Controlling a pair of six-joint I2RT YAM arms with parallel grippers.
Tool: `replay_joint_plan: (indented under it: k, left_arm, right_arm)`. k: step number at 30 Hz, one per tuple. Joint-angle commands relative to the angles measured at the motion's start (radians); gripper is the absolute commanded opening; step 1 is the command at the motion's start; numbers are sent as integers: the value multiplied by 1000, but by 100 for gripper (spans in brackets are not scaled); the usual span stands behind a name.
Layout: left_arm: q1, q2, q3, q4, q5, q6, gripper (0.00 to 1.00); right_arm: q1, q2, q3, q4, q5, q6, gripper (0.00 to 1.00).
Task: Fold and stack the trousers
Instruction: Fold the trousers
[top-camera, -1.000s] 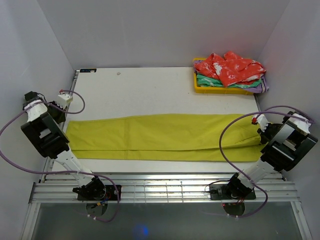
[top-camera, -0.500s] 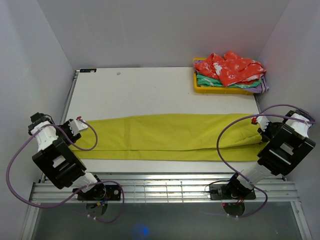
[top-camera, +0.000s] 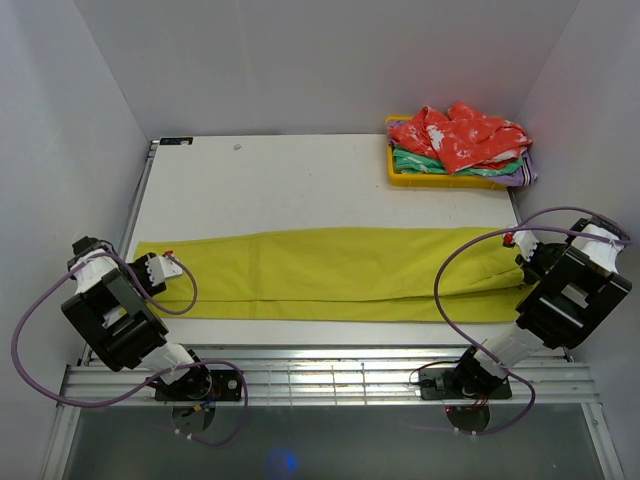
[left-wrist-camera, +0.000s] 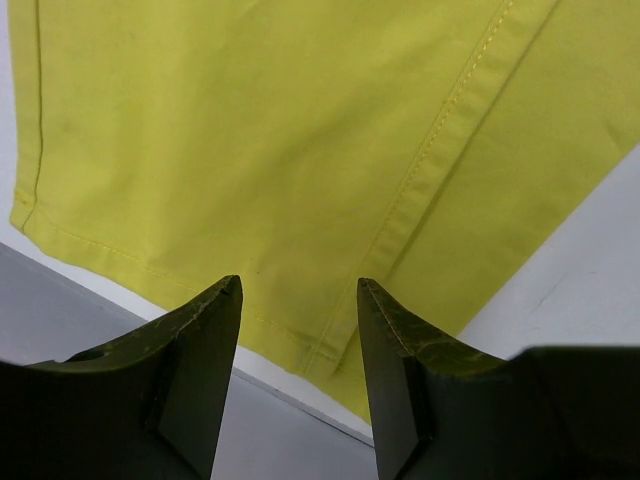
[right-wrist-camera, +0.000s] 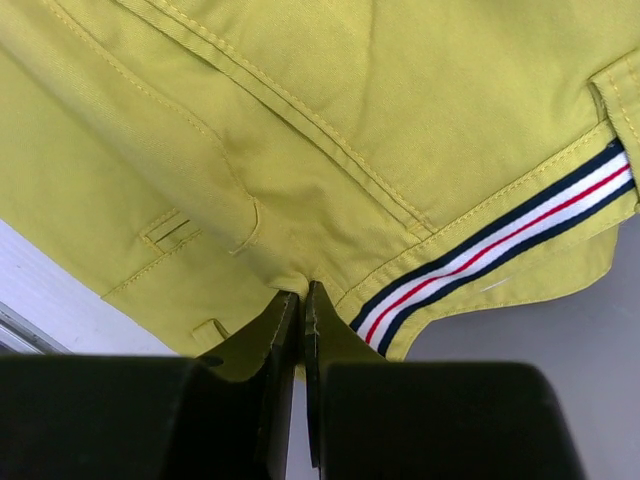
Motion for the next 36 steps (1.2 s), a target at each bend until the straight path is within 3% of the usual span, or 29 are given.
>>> replay_joint_plan:
  k: [1,21,25,28,29,33,36]
  left_arm:
    - [2,-12,-8,14,-37,45,61]
    - [10,19,-34,-2,-97,86,61]
    - [10,18,-53,73,-86,74,57]
    - [10,31,-51,118,-91,60,41]
    - [10,38,-48,127,-93,56,29]
    - [17,54,-4,112,-80,40,10]
    - [22,64,49,84,-71,34,2]
  right_arm:
    - [0,13,39,-29,23,12,8]
    - [0,19,30,-26,28,11,8]
    - [0,19,30,-27,26,11,8]
    - [0,20,30,-27,28,9,8]
    - [0,20,31,-27,28,9,8]
    - [0,19,36,-24,23,11,8]
    - [0,14,43,-24,9,15,8]
